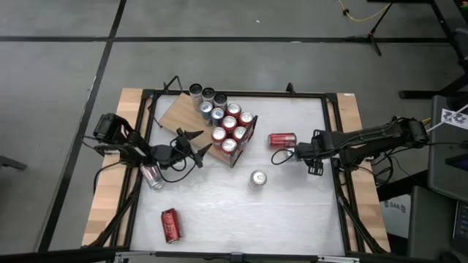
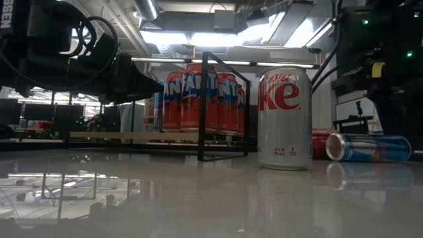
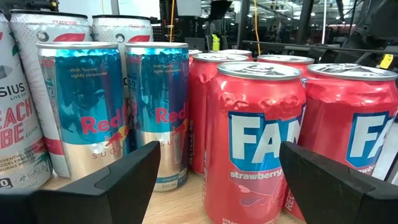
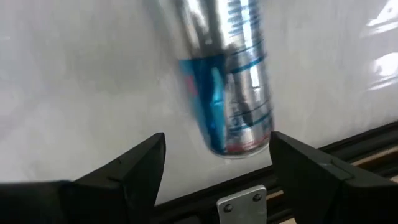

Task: Pick and place cans onto a shelf
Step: Put the blue and white soda can on the shelf aligned with the other blue and white soda cans

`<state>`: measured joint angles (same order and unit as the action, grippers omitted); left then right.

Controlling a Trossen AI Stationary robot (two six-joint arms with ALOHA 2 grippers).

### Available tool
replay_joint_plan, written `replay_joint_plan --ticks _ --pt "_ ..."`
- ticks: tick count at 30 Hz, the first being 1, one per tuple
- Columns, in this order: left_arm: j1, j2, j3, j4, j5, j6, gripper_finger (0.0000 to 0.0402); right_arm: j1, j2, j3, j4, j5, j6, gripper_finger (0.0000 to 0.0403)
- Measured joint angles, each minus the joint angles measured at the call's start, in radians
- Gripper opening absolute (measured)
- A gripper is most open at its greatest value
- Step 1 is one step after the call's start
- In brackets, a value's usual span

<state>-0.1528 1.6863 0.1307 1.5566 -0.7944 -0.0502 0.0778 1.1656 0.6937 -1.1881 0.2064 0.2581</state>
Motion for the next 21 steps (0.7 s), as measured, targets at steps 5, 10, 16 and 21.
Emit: replay_joint_plan --ticks 5,10,16,21 --pt "0.0 0.0 0.0 0.0 0.0 0.0 0.0325 0.0 0.001 0.0 0.005 -0.005 -0.003 0.0278" --pt "0.0 0.0 0.0 0.0 0.0 0.0 0.0325 0.0 0.001 0.0 0.005 0.012 0.0 0.0278" --pt "0.0 0.0 0.0 0.0 0.0 0.0 0.0325 0.0 0.001 0.017 0.015 0.011 -0.001 0.0278" --pt "0.0 0.0 0.0 0.0 0.0 -0.002 0.0325 0.0 0.001 0.065 0.02 0.047 -0.031 0.0278"
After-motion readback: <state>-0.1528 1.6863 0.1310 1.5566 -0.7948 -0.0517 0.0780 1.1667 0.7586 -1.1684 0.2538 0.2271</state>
